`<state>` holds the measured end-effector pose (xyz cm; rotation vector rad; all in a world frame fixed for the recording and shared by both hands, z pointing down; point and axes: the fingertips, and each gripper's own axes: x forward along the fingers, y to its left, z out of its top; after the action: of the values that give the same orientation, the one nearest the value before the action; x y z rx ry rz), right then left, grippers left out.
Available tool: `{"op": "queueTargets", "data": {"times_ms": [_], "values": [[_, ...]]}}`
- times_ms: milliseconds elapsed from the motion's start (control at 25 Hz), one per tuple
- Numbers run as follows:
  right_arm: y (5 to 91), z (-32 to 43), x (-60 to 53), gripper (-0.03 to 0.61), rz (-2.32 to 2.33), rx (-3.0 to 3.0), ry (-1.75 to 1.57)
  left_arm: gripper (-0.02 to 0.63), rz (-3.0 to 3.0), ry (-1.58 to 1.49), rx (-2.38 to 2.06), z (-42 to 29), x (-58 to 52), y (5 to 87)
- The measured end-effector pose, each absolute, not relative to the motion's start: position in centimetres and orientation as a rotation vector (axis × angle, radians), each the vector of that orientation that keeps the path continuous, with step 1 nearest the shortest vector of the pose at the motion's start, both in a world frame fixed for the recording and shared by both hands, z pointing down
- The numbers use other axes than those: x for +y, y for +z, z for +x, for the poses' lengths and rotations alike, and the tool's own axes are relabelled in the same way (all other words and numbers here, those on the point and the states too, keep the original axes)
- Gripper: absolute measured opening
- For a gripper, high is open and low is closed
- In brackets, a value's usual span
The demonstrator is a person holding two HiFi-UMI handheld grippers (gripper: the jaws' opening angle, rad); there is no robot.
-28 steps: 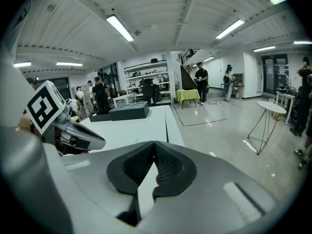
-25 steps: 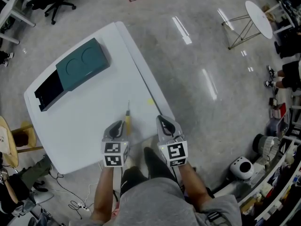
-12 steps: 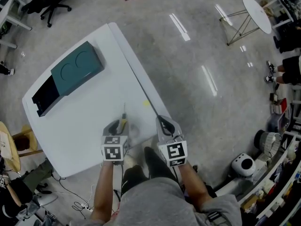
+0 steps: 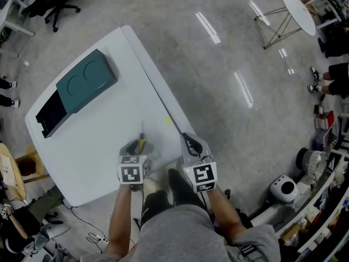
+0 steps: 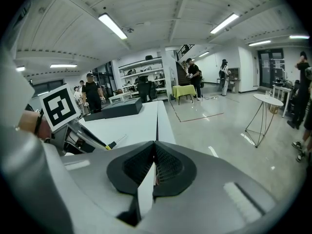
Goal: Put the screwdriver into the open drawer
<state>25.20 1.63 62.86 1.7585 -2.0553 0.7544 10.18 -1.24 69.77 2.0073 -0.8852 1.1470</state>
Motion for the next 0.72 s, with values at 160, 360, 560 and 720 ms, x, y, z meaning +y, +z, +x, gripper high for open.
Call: {"op": "queueTargets", "data": {"times_ms": [160,360,560,720], "values": [[63.10,25.29,1.76,0.003,1.758,-2.053,0.770,0.100,1.986,1.176,-0.873,10.41,-0.94,69.83],[63.25,25.39,1.81,0.003,1.762,-2.049,0.775,0.091,1.971,1.182,-0.881,10.26,-1.01,69.94],[63.48,25.32,1.92,0.003,1.771,-2.045,0.774,0.087,1.965,1.149,-0.882,10.08,-1.05,70.11],[63.65,25.11,1.87,0.003,1.764,-2.045,0.779,0.086,1.962,1.120,-0.894,10.14,-1.33,70.13]]}}
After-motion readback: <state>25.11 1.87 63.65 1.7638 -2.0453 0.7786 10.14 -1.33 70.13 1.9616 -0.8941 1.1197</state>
